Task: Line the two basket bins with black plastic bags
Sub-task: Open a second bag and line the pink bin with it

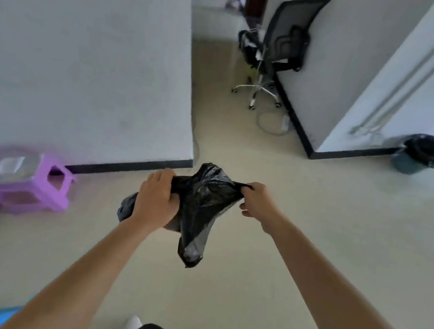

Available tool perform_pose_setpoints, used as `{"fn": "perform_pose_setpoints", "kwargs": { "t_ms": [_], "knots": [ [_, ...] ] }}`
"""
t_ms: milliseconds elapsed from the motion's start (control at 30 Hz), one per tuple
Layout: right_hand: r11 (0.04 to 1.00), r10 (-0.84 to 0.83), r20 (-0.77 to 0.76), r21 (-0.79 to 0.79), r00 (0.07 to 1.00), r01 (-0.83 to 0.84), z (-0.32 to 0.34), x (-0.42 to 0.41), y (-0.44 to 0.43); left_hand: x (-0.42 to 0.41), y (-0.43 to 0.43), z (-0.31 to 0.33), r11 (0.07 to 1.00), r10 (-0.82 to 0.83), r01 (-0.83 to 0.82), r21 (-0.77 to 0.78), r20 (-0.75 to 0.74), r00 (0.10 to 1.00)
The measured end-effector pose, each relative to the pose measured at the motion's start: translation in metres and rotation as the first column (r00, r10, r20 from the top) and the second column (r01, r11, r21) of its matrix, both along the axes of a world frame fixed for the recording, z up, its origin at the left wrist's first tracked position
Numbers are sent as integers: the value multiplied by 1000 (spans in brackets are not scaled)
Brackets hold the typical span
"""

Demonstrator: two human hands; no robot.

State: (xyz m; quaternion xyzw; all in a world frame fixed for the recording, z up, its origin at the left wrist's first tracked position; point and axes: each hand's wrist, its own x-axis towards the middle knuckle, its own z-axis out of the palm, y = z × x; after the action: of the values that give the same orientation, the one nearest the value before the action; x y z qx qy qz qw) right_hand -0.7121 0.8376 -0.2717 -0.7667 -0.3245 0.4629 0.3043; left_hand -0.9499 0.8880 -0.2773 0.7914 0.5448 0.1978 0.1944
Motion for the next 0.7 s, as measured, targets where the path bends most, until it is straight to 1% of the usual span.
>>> {"fn": "perform_pose_setpoints", "kwargs": {
  "t_ms": [100, 200, 267, 300, 367, 400, 433, 467, 500, 567, 633, 667, 700],
  "knots": [
    [988, -145, 88, 72, 986, 139, 39, 130, -46, 140, -2, 33, 972, -233, 232, 24, 58, 971],
    [947, -305, 42, 115, 952, 298, 57, 227, -94, 261, -9, 55, 913, -403, 396, 102, 70, 912],
    [886, -441, -68, 122, 895, 447, 59, 279, -124, 336, -14, 62, 860, -505, 496, 122, 66, 860],
    [840, -512, -174, 102, 841, 532, 58, 305, -137, 373, -16, 63, 837, -545, 537, 109, 69, 835],
    [745, -608, -370, 41, 703, 666, 59, 356, -158, 446, -22, 61, 799, -601, 601, 36, 115, 791],
    [715, -627, -415, 28, 659, 698, 59, 383, -166, 483, -26, 59, 779, -618, 627, -17, 151, 771],
    [703, -638, -414, 31, 650, 710, 60, 412, -174, 521, -29, 57, 754, -636, 654, -59, 183, 750],
    [709, -641, -376, 47, 670, 704, 60, 443, -181, 560, -33, 55, 730, -653, 678, -85, 208, 729],
    [725, -642, -303, 61, 705, 686, 61, 473, -189, 599, -37, 55, 711, -665, 696, -103, 226, 712],
    [773, -624, -99, 68, 775, 631, 63, 532, -205, 675, -44, 58, 669, -694, 732, -130, 245, 677],
    [865, -497, 176, 16, 850, 502, 68, 586, -226, 748, -52, 65, 645, -721, 757, -106, 243, 649],
    [898, -410, 309, -28, 858, 439, 70, 611, -237, 783, -56, 70, 633, -738, 770, -80, 238, 632],
    [915, -343, 419, -55, 841, 400, 71, 637, -249, 821, -61, 76, 610, -762, 791, -49, 236, 603]
  ]
}}
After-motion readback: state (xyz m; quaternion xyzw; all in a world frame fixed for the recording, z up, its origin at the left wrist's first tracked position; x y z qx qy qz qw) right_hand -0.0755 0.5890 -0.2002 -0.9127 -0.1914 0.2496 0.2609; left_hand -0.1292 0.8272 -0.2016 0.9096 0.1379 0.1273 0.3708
